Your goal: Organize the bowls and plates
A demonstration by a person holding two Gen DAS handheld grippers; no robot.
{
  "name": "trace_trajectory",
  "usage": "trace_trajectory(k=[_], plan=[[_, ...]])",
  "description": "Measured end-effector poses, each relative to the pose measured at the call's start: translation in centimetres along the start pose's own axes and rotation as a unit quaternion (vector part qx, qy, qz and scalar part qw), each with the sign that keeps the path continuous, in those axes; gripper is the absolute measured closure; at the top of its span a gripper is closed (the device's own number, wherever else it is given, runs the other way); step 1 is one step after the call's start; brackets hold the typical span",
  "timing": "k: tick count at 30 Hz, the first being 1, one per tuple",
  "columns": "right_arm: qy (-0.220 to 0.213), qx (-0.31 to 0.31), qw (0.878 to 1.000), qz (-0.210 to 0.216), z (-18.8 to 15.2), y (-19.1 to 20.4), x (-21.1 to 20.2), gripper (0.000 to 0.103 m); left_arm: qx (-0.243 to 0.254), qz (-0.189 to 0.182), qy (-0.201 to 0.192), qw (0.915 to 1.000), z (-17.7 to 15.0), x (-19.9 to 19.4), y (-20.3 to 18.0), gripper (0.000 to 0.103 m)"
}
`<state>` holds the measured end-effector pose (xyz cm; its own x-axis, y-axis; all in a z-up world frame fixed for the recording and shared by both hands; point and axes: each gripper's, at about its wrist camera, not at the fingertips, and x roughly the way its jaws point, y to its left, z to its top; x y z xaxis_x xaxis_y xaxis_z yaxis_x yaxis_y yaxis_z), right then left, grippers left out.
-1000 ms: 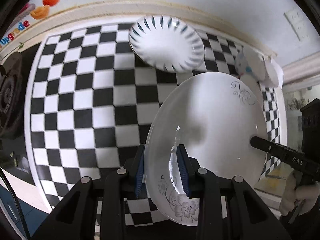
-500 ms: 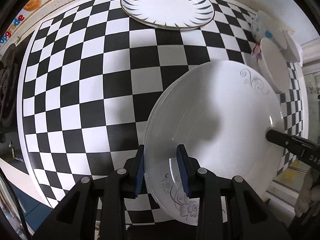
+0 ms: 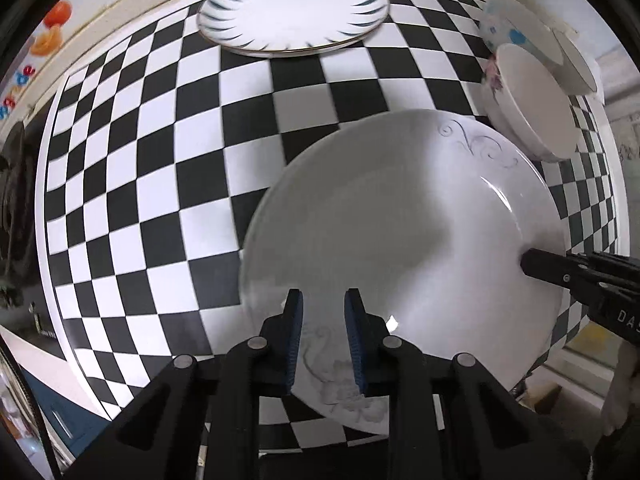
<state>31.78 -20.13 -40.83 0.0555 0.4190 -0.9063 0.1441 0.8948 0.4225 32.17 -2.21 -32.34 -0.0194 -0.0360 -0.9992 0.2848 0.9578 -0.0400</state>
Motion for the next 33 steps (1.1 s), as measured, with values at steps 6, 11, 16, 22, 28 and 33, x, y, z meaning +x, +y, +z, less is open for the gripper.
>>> trace_trajectory(k=[6,11,16,22,28,33], plan=[[0.004,-0.005,1.0,-0.01,0.5,0.2,0.1,0.091,0.003,0.0,0.012,0.9999,-0.2,1.1,-0.7,0.084],[0.017,0.004,1.0,-0.011,0.8,0.2,0.3,0.091,-0.007,-0.001,0.011,0.9999,-0.2,1.1,-0.4,0.084],[0.031,0.01,0.999,-0.038,1.1,0.2,0.3,0.079,-0.026,-0.007,-0.008,0.9996,-0.1,-0.7,1.8,0.084],[0.018,0.012,0.999,-0.029,2.2,0.5,-2.4,0.077,-0.045,-0.021,-0.047,0.9977,0.7,-4.2,3.0,0.084],[-0.032,-0.002,0.999,0.004,6.7,3.6,-6.6,0.068,-0.079,-0.042,-0.093,0.9917,6.6,-8.1,7.6,0.074],[-0.066,0.005,0.998,0.016,14.0,5.2,-6.5,0.065,-0.127,-0.06,-0.086,0.9863,13.9,-6.3,13.5,0.072]])
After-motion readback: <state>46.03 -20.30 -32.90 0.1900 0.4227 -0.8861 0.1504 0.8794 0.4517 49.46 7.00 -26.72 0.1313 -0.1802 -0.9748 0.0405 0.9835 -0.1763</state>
